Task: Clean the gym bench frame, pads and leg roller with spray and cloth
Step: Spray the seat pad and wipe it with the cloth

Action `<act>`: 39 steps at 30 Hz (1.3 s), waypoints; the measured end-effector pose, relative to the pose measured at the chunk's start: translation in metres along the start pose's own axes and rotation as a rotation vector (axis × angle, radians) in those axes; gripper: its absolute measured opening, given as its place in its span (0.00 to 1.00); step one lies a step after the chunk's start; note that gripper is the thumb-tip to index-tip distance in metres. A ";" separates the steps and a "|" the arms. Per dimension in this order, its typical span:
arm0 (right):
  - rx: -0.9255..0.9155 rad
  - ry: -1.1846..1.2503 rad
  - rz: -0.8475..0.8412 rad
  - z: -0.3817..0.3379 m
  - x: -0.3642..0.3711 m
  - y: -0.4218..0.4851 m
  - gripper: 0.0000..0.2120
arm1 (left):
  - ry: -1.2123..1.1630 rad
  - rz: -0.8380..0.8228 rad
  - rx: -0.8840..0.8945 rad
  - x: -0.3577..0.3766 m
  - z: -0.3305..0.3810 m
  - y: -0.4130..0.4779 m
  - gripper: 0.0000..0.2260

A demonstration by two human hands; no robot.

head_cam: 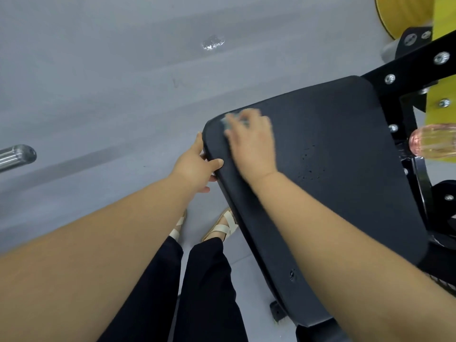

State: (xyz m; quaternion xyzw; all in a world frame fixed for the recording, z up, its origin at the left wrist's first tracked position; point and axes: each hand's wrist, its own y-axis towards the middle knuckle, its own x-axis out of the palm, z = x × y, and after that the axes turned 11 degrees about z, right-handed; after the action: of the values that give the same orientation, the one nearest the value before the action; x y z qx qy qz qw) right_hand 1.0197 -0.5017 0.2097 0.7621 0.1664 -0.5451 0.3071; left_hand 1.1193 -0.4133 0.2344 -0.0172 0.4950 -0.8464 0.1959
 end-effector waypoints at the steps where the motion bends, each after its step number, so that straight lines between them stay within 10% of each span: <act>1: -0.142 0.070 -0.044 -0.006 -0.001 -0.001 0.16 | 0.003 0.001 0.001 0.000 0.000 -0.001 0.32; 4: -0.350 0.052 -0.065 0.028 -0.006 0.016 0.08 | 0.001 -0.003 0.001 -0.001 0.003 -0.003 0.31; 10: 0.468 -0.315 -0.031 0.088 -0.013 0.042 0.15 | -0.035 -0.002 -0.001 0.001 0.002 -0.004 0.31; 17: -0.230 0.056 -0.100 0.014 -0.010 -0.012 0.10 | 0.059 0.176 0.086 0.008 0.005 -0.011 0.24; 24: 0.472 -0.259 0.022 0.117 -0.047 -0.015 0.13 | 0.634 0.434 0.565 0.043 0.010 -0.039 0.24; 32: -0.324 0.082 -0.077 0.109 -0.072 -0.084 0.10 | 0.698 0.344 0.652 0.075 0.019 -0.041 0.21; 39: 0.579 -0.259 0.151 0.189 -0.075 -0.041 0.11 | 0.881 0.339 0.636 0.102 0.041 -0.029 0.21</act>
State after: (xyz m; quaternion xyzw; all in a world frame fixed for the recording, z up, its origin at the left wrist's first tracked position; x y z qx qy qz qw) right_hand 0.8312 -0.5871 0.2268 0.7524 -0.0927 -0.6379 0.1358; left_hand 1.0253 -0.4703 0.2635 0.4768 0.2466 -0.8378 0.0996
